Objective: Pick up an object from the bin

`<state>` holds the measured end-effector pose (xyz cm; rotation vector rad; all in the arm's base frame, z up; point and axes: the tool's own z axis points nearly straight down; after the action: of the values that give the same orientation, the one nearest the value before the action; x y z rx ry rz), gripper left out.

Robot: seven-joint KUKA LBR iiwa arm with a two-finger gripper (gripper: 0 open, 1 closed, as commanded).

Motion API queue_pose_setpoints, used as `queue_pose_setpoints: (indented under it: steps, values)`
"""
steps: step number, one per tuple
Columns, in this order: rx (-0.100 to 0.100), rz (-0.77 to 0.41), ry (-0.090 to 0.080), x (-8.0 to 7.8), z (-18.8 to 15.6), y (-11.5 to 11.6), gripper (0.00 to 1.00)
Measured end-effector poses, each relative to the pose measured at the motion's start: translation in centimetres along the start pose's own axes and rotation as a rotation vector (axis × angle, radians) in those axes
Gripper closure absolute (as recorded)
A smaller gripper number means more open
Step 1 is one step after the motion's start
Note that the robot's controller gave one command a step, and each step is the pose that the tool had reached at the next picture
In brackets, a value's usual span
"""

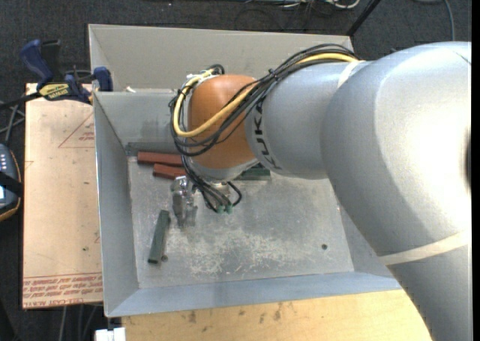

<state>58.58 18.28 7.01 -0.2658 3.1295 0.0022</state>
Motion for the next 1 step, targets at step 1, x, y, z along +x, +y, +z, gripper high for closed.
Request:
queue_pose_setpoints:
  steps: [1]
  values:
    - [0.000,0.000,0.000,0.00,0.00,0.00,1.00]
